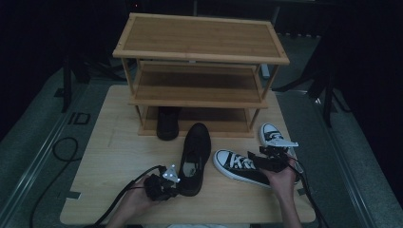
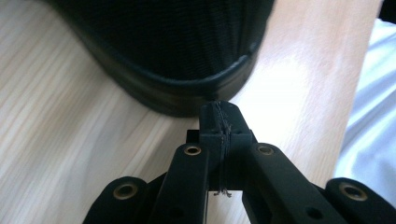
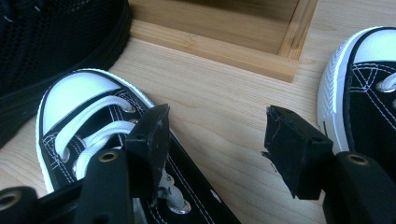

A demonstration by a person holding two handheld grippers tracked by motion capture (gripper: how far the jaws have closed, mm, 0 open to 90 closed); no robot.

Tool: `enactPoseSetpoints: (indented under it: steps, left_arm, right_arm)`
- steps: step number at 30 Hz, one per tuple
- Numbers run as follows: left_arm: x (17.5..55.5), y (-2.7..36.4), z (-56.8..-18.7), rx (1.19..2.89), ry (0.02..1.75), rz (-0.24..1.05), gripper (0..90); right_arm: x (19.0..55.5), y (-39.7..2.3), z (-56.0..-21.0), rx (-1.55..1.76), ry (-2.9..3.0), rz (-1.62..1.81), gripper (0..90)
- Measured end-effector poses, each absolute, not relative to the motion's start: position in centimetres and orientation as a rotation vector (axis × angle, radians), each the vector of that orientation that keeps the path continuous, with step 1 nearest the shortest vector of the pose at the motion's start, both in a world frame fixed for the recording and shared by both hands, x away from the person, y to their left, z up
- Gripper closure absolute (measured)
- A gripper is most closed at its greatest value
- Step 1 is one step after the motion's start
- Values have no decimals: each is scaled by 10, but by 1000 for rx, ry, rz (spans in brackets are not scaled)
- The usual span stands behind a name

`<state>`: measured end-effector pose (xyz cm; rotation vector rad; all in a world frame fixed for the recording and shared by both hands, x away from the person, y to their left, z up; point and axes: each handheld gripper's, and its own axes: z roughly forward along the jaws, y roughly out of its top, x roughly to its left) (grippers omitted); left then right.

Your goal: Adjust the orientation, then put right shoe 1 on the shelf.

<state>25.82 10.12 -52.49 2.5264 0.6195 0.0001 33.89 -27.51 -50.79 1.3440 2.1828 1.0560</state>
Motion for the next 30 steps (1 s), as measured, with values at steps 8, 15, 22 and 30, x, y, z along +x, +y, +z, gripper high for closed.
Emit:
enactPoseSetpoints:
  steps: [8,15,22,30]
  left_arm:
    - [264,123,-513,2497,719,71,888]
    - [282,131,-479,2428,787,191,834]
    - [302,128,-447,2328,857,226,790]
    - [310,110,-439,2316,852,209,742]
  right_arm:
    - [339,-275,-508,1344,2183,1059,403]
    - [339,-275,-508,1348,2182,1058,403]
    - [339,-275,-508,1346,2183,1061,403]
    - [339,-275,-508,1346,2183,1061,402]
